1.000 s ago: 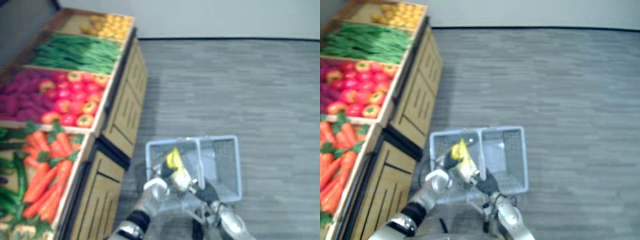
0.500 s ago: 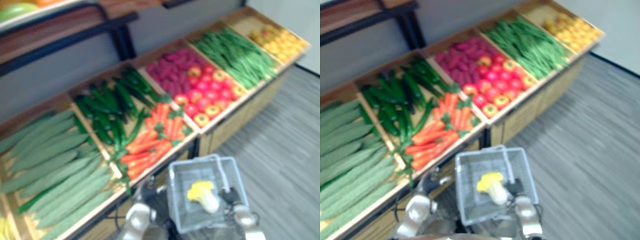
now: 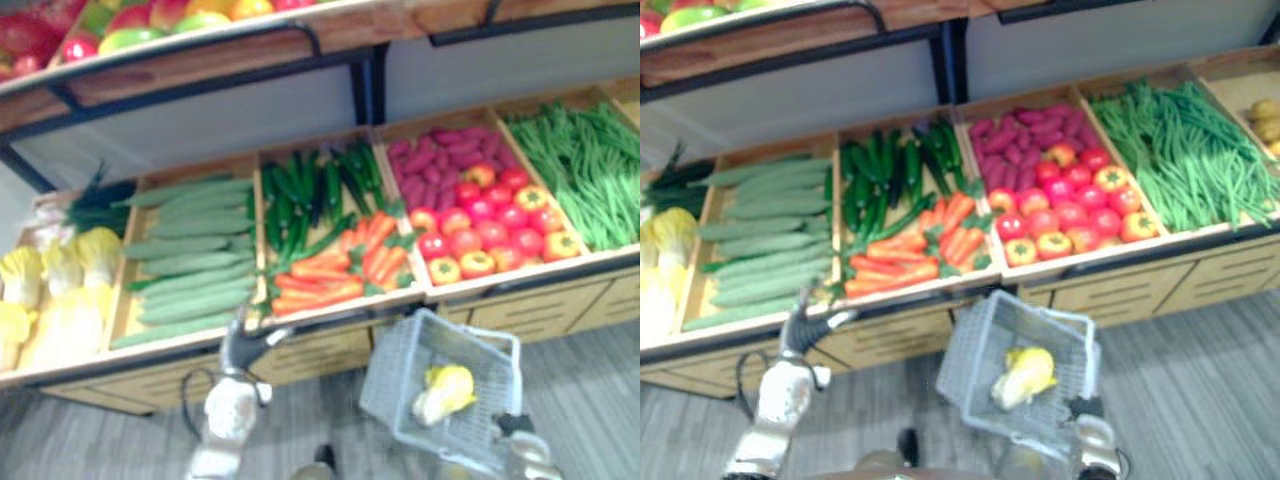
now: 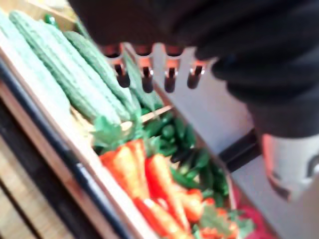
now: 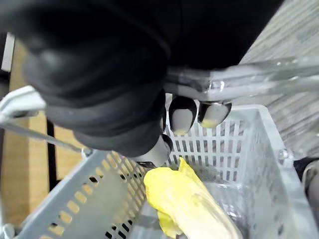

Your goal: Pick vegetable in the basket

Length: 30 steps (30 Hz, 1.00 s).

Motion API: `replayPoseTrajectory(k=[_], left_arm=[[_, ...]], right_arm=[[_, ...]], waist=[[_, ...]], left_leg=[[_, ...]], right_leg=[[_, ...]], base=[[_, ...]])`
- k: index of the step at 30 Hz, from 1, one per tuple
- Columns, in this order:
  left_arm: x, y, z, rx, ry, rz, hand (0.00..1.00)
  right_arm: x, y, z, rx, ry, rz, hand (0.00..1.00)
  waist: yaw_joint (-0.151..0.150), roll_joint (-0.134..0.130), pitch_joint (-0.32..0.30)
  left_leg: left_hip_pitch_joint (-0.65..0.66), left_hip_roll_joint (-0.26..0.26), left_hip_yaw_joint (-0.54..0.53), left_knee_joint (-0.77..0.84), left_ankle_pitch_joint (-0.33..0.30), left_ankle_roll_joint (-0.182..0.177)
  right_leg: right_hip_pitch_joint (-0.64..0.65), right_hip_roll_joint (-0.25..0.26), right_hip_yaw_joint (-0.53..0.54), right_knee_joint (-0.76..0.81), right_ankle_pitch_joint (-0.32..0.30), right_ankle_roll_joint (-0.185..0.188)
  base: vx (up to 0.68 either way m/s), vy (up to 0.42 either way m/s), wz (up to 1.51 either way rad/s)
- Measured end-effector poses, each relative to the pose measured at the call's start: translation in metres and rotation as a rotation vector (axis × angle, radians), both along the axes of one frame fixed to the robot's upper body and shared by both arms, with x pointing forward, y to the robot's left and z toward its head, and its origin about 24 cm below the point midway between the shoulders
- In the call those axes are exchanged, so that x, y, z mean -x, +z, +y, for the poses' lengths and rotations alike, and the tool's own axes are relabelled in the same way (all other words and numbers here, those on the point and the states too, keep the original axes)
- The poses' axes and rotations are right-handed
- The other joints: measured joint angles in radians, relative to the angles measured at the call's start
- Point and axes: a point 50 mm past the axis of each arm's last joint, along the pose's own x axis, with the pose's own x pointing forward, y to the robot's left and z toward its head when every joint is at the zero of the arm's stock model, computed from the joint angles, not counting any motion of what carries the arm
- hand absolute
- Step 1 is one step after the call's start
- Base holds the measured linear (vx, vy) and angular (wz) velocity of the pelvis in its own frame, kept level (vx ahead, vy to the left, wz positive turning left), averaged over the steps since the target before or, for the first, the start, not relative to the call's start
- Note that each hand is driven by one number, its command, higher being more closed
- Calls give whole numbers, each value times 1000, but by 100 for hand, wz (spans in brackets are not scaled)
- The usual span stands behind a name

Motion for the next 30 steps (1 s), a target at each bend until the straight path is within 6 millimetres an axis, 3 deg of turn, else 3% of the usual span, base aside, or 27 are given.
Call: replayPoseTrajectory(k=[2, 4, 5, 6, 7, 8, 9, 13, 14, 18, 23, 30], left_arm=[[-6, 13, 0, 50, 8, -67, 0], [-8, 26, -2, 93, -5, -125, 0], [-9, 34, -3, 106, -12, -163, 0], [-11, 41, -4, 112, -22, -193, 0], [-17, 54, -11, 143, -56, -251, 0], [-17, 64, -17, 144, -96, -296, 0], [-20, 73, -20, 140, -120, -340, 0], [-47, 97, -29, 90, -192, -421, 0], [-59, 97, -31, 48, -224, -394, 0], [-85, 102, -27, -162, -235, -351, 0], [-124, 126, -20, -478, -208, -322, 0], [-158, 151, -33, -633, -205, -298, 0]], right_arm=[[7, 1, -12, 20, -42, 13, 100], [16, 0, -19, 28, -67, 48, 100], [25, -4, -21, 21, -82, 81, 100], [28, -5, -21, 15, -97, 92, 100], [40, -7, -26, 16, -138, 120, 100], [56, -7, -35, 33, -180, 153, 100], [67, -10, -36, 32, -198, 186, 100], [99, -22, -16, -17, -186, 289, 100], [105, -25, -9, -30, -177, 317, 100], [102, -25, -10, -15, -171, 311, 100], [71, -17, -16, 37, -134, 225, 100], [42, -8, -17, 73, -148, 136, 100]], waist=[[-1, -5, 0], [-3, 0, -4], [-5, -10, -17], [-8, -32, -10], [-21, -28, -10], [-41, 6, -26], [-58, 13, -31], [-59, 6, -29], [-68, -10, -21], [-88, -18, -10], [-139, -9, 67], [-140, -14, 157]], left_leg=[[-28, 0, 32, 25, -9, 64], [-26, -6, 41, -5, -29, 105], [-12, -18, 91, -37, -93, 133], [-24, -29, 111, 6, -103, 137], [-40, -45, 142, 128, -94, 122], [0, -49, 184, 94, -71, 114], [37, -60, 189, 13, -46, 80], [65, -75, 184, -99, 19, 68], [66, -75, 190, -99, 20, 68], [46, -69, 231, -105, 25, 70], [-55, -68, 284, -107, 53, 95], [-140, -66, 327, -107, 73, 93]], right_leg=[[-23, 3, -10, 27, 0, -14], [-18, 0, -15, 17, 11, -23], [-14, -22, -28, -31, 34, -27], [-13, -42, -38, -43, 45, -24], [10, -66, -58, -60, 50, -16], [42, -47, -85, -76, 53, -12], [53, -48, -95, -78, 53, -11], [54, -43, -108, -109, 72, -8], [55, -41, -99, -118, 80, -6], [16, -28, -47, -148, 122, -9], [-96, -18, 17, -203, 206, 0], [-211, -21, 51, -181, 240, 3]], base=[[-52, -64, 7], [-37, -13, 7], [-19, 46, 22], [15, 43, 44], [92, 24, 65], [112, 20, 75], [107, 45, 57], [6, 50, 15], [-20, 26, -7], [-72, 60, -37], [-130, 72, -31], [-62, 15, -11]])
